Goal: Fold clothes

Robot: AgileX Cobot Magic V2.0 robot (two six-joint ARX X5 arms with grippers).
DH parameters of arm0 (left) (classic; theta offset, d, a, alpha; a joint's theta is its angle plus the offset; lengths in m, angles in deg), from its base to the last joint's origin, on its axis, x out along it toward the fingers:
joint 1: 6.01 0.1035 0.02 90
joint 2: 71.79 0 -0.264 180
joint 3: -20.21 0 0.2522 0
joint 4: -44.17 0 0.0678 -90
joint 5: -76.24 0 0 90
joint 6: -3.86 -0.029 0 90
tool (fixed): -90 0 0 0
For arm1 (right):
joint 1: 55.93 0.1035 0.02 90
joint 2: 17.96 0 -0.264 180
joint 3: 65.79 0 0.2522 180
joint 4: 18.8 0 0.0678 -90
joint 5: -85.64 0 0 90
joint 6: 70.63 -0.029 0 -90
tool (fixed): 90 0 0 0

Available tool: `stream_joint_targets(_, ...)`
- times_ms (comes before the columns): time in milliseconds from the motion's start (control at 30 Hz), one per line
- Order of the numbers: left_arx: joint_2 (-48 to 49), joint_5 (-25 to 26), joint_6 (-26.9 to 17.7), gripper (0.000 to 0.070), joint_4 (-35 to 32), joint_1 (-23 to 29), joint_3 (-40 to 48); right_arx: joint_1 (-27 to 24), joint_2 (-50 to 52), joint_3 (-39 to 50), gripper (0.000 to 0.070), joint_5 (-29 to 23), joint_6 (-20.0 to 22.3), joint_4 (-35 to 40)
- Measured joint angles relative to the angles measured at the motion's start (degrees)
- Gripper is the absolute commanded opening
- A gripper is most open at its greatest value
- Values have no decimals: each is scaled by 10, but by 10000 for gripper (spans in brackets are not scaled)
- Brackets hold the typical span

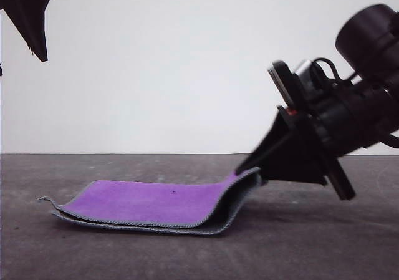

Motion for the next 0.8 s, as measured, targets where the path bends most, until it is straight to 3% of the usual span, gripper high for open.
stream_joint_targets(333, 0, 0, 4, 517, 0, 0, 0, 68, -25, -78, 0, -3, -22, 3)
stream_joint_targets(800, 0, 0, 6, 517, 9, 0, 0, 149, -155, -196, 0, -3, -35, 3)
